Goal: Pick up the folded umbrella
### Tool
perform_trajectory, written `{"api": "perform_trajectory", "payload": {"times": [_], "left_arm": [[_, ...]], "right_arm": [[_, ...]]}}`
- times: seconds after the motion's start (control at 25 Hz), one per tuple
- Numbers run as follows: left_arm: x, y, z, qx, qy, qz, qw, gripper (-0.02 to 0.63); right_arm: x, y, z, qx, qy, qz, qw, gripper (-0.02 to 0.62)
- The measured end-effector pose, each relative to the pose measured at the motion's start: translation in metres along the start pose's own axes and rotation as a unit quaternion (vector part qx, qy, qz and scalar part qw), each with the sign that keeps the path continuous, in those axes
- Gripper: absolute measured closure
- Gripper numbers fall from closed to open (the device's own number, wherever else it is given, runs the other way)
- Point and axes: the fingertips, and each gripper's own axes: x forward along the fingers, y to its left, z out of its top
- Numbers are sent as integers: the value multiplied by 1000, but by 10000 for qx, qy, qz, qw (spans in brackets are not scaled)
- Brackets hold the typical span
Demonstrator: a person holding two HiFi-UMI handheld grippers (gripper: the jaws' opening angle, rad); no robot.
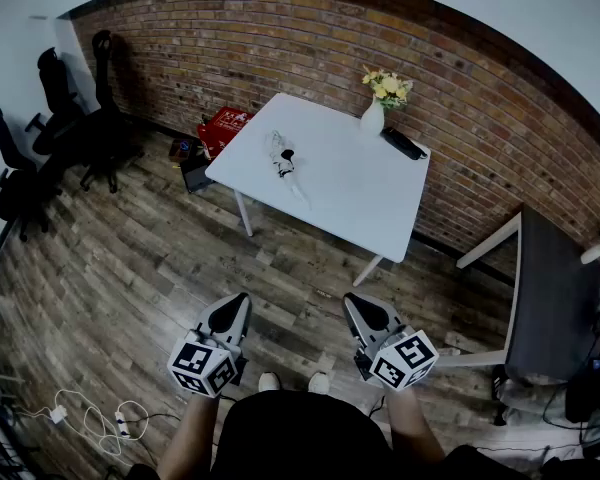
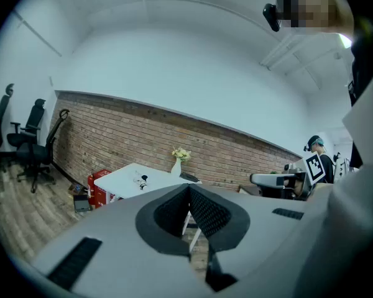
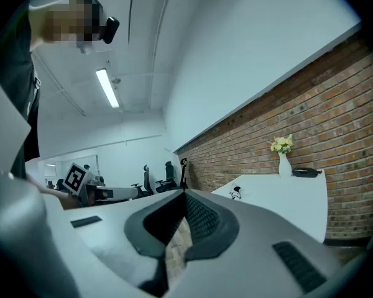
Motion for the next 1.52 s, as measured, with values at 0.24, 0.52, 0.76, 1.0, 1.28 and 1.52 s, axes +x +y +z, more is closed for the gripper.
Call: {"api": "perform_trajectory", "payload": {"times": [0.24, 0.52, 0.76, 1.0, 1.28, 1.52], "left_arm": [[-6, 8, 3, 70, -17, -49, 10000, 592], [-16, 24, 6, 124, -30, -113, 9999, 592], [-25, 35, 4, 163, -44, -224, 9996, 593], [-42, 54, 3, 104, -80, -174, 9998, 592], [-64, 70, 2, 89, -103, -219, 9997, 592], [-74, 77, 0, 107, -93, -225, 9996, 592]], "right_arm": [[5, 7, -1, -44, 20, -116, 9999, 574], [10, 17, 0, 1, -67, -265, 9996, 574], [18, 28, 0, -11, -130, -369, 9992, 572], [25, 43, -5, 96, -159, -430, 9989, 572], [35, 68, -4, 46, -184, -359, 9992, 572], [38, 78, -12, 65, -101, -302, 9995, 572]]}}
